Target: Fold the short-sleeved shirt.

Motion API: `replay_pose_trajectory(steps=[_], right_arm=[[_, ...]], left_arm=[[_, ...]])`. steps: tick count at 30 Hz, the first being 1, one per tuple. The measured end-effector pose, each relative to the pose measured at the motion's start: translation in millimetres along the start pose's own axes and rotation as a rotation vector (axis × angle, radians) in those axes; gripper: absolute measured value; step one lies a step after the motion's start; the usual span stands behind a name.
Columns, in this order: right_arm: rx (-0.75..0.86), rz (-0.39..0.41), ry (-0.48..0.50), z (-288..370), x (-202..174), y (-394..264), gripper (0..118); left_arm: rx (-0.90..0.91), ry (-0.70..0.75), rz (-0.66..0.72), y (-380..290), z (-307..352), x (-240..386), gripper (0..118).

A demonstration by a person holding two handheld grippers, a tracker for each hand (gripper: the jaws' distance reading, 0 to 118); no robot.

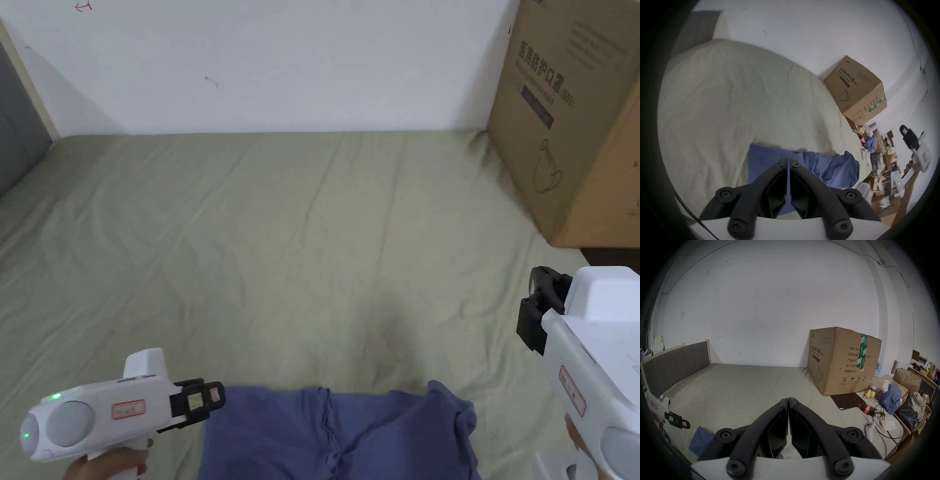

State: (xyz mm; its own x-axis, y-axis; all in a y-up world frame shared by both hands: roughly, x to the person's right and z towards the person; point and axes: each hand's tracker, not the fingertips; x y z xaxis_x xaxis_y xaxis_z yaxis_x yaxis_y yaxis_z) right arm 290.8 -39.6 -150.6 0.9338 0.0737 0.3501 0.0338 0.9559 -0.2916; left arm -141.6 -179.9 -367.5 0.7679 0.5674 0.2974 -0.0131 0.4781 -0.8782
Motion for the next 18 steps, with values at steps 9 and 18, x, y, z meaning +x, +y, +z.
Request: replay_pose_trajectory(steps=[9, 18], right_arm=[[-0.026, 0.027, 0.009, -8.3, -11.0, -1.7, 1], [-0.051, 0.038, -0.006, -14.5, -10.9, -5.2, 1]], left_arm=[[-0.138, -0.092, 0.127, -11.2, -30.0, -57.2, 104], [-0.21, -0.072, 0.11, -19.9, -67.4, -65.9, 21]])
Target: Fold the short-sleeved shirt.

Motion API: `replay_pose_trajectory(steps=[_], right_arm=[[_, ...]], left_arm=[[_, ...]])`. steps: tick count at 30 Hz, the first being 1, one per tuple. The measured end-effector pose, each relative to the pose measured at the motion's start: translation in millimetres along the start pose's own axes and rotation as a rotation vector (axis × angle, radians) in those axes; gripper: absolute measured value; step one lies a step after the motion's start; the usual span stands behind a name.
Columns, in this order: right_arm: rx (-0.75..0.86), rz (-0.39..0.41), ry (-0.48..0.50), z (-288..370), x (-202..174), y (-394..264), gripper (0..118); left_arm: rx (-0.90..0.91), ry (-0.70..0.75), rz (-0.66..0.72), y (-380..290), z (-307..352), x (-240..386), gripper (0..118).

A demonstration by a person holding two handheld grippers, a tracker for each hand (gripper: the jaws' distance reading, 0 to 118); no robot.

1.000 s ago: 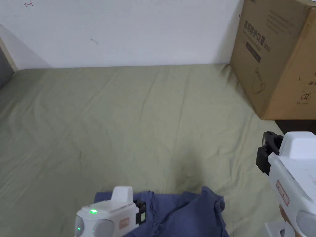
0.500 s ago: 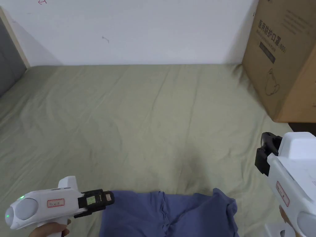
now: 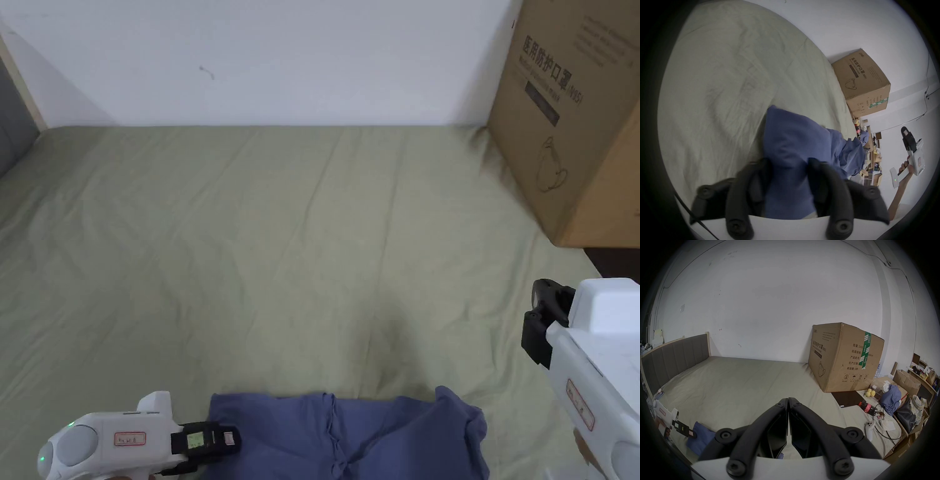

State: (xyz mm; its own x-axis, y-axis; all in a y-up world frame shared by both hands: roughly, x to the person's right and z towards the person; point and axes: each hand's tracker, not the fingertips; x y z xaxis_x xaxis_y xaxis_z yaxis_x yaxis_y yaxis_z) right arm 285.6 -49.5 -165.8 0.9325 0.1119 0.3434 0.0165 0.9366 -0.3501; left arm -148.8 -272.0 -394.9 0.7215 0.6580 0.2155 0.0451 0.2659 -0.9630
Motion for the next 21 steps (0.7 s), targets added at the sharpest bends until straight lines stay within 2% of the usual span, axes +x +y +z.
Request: replay_pose_trajectory(steps=[4, 8, 15, 21], right_arm=[[-0.005, -0.003, -0.002, 0.0, 0.9, -1.1, 1], [-0.002, -0.001, 0.0, 1.7, 0.9, 1.3, 1], [0.032, -0.009, 0.016, 7.2, -2.1, 8.9, 1], [0.05, -0.017, 0.037, 11.4, -2.5, 9.6, 1]], left_arm=[[0.016, 0.024, -0.028, -5.2, 0.8, 4.8, 12], [0.051, 0.099, -0.149, -11.3, 13.3, 30.0, 7], [0.085, 0.144, -0.173, -0.4, 69.4, 34.3, 4], [0.146, 0.273, -0.183, 5.2, 122.9, 32.9, 4]])
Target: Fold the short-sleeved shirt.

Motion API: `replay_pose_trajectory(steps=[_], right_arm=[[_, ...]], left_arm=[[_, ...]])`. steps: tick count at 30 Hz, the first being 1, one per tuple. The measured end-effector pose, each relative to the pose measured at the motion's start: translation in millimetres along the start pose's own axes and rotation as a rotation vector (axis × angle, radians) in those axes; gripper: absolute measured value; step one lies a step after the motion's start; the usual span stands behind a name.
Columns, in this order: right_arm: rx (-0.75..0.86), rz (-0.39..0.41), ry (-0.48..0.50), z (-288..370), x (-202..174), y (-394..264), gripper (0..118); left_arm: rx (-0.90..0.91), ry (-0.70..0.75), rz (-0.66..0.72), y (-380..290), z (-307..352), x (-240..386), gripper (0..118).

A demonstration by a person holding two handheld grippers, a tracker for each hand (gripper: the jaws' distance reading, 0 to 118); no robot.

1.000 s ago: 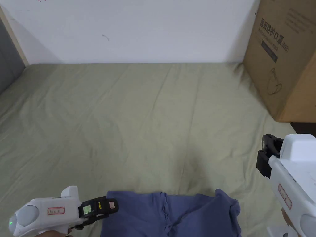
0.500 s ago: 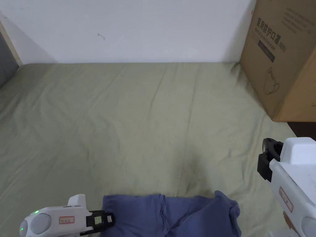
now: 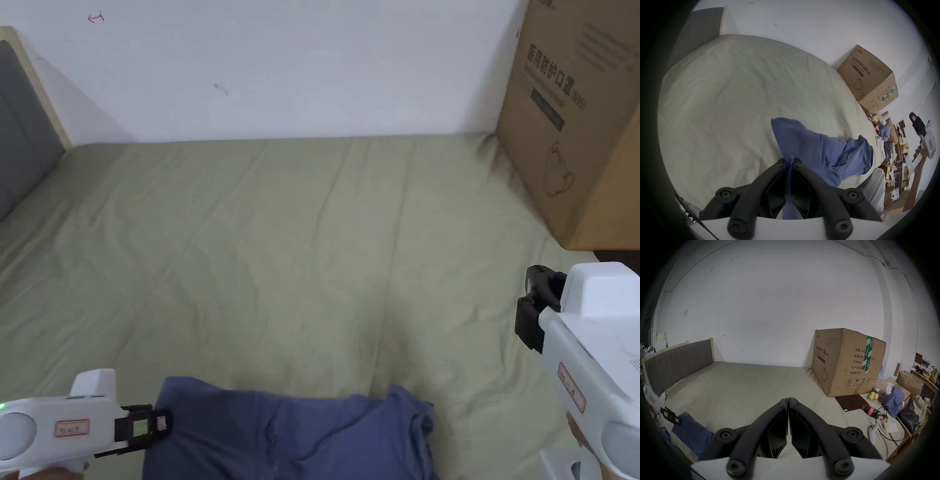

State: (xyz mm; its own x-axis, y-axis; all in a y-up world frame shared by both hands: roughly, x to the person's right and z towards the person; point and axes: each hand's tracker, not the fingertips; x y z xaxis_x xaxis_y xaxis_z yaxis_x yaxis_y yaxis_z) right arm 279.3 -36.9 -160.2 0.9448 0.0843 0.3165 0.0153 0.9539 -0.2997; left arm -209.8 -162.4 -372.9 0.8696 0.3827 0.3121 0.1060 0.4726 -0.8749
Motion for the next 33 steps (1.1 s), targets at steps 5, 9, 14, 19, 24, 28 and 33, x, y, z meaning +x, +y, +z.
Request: replay_pose_trajectory(steps=[5, 9, 14, 19, 24, 28, 33], right_arm=[[0.006, -0.008, 0.01, 3.7, 2.6, -0.9, 1], [0.013, -0.012, 0.012, 7.0, 6.8, 0.1, 1], [0.026, -0.025, 0.002, 15.1, 16.1, 0.6, 1], [0.032, -0.037, -0.018, 23.7, 28.6, -1.7, 1], [0.023, -0.038, -0.045, 26.4, 42.8, -6.3, 1], [0.015, -0.042, -0.06, 28.6, 49.8, -9.4, 1], [0.008, -0.043, -0.069, 29.0, 51.0, -10.7, 1]], left_arm=[[0.021, 0.025, -0.013, 7.9, 20.6, 41.4, 4], [0.017, -0.049, -0.095, 14.2, 17.3, 102.9, 4], [-0.06, -0.116, -0.195, 13.7, -14.5, 187.5, 4], [-0.13, -0.137, -0.294, -2.2, -66.0, 254.6, 4], [-0.224, -0.108, -0.35, -35.0, -128.2, 297.0, 4], [-0.282, -0.042, -0.344, -58.9, -174.0, 310.3, 4], [-0.317, 0.012, -0.388, -75.9, -199.8, 320.2, 4]])
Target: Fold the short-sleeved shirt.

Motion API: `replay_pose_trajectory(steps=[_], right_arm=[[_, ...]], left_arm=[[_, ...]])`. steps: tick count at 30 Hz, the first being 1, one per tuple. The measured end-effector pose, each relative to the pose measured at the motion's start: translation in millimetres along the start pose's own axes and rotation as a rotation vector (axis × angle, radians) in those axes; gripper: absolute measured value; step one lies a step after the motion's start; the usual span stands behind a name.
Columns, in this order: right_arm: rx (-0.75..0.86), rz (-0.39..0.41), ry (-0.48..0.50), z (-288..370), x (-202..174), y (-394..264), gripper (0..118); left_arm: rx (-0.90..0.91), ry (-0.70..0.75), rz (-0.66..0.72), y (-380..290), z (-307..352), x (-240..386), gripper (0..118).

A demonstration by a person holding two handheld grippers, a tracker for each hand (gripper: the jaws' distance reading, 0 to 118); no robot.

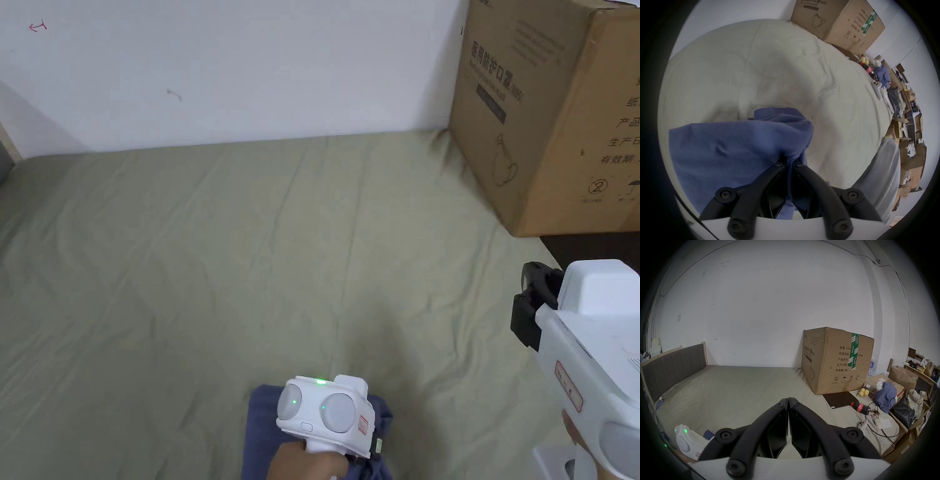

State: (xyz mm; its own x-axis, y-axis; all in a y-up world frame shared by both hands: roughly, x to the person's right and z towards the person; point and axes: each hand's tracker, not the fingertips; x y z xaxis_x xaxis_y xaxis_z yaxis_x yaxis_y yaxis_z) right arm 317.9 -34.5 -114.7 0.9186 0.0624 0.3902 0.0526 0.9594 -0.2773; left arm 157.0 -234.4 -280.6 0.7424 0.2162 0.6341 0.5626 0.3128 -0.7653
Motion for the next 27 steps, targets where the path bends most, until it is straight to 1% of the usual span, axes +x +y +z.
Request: replay_pose_trajectory(steps=[3, 4, 5, 6, 7, 8, 9, 10, 11, 12, 15, 18, 19, 20, 21, 22, 23, 25, 26, 27], right_arm=[[0.001, -0.003, 0.004, 0.0, -1.7, 0.6, 1], [0.002, -0.002, 0.006, 0.8, -3.2, 1.4, 1], [0.004, -0.001, 0.007, 1.4, -4.3, 2.2, 1], [0.004, 0.002, 0.01, 1.4, -5.0, 3.4, 1], [0.006, 0.003, 0.012, 1.6, -5.6, 4.3, 1], [0.008, 0.004, 0.012, 2.1, -6.1, 5.2, 1], [0.011, 0.003, 0.013, 2.4, -6.6, 6.4, 1], [0.014, 0.002, 0.015, 2.8, -7.1, 7.7, 1], [0.018, 0.002, 0.015, 3.5, -7.8, 9.0, 1], [0.021, 0.002, 0.015, 4.3, -8.3, 10.1, 1], [0.029, 0.0, 0.016, 5.8, -9.9, 12.8, 1], [0.034, 0.0, 0.02, 7.0, -12.4, 15.0, 1], [0.034, -0.001, 0.022, 6.9, -13.2, 15.5, 1], [0.032, -0.001, 0.025, 6.7, -13.5, 15.7, 1], [0.032, -0.002, 0.028, 6.6, -14.0, 15.8, 1], [0.031, 0.0, 0.03, 6.8, -15.0, 16.2, 1], [0.032, 0.002, 0.03, 7.2, -15.7, 16.4, 1], [0.031, 0.005, 0.032, 7.8, -15.9, 16.5, 1], [0.032, 0.006, 0.031, 8.2, -16.0, 16.5, 1], [0.031, 0.008, 0.029, 8.6, -16.0, 16.3, 1]], left_arm=[[0.0, 0.012, 0.016, 1.4, 1.5, 0.0, 5], [0.001, 0.012, 0.028, 2.1, 5.4, 0.2, 11], [0.009, 0.007, 0.033, 2.0, 12.3, -0.3, 24], [0.023, -0.004, 0.034, 2.6, 20.8, -2.1, 41], [0.055, -0.043, 0.048, 3.2, 30.5, -3.4, 66], [0.08, -0.07, 0.066, 3.3, 41.6, -5.4, 88], [0.114, -0.086, 0.085, 3.3, 54.1, -7.7, 104], [0.164, -0.092, 0.092, 3.6, 68.4, -11.1, 108], [0.223, -0.088, 0.095, 1.6, 84.7, -13.5, 108], [0.285, -0.077, 0.087, -0.2, 98.1, -16.2, 113], [0.44, -0.032, 0.055, -8.2, 134.0, -28.3, 113], [0.579, 0.091, 0.045, -22.6, 149.3, -41.3, 112], [0.618, 0.13, 0.05, -27.7, 149.8, -45.7, 111], [0.634, 0.15, 0.052, -31.7, 149.0, -50.3, 107], [0.657, 0.163, 0.054, -36.7, 147.9, -55.4, 100], [0.69, 0.159, 0.064, -41.7, 144.0, -61.3, 88], [0.705, 0.151, 0.074, -46.8, 140.3, -66.8, 72], [0.717, 0.136, 0.096, -55.2, 132.5, -75.8, 48], [0.724, 0.13, 0.11, -59.2, 127.5, -80.3, 27], [0.721, 0.126, 0.115, -62.2, 123.2, -82.7, 11]])
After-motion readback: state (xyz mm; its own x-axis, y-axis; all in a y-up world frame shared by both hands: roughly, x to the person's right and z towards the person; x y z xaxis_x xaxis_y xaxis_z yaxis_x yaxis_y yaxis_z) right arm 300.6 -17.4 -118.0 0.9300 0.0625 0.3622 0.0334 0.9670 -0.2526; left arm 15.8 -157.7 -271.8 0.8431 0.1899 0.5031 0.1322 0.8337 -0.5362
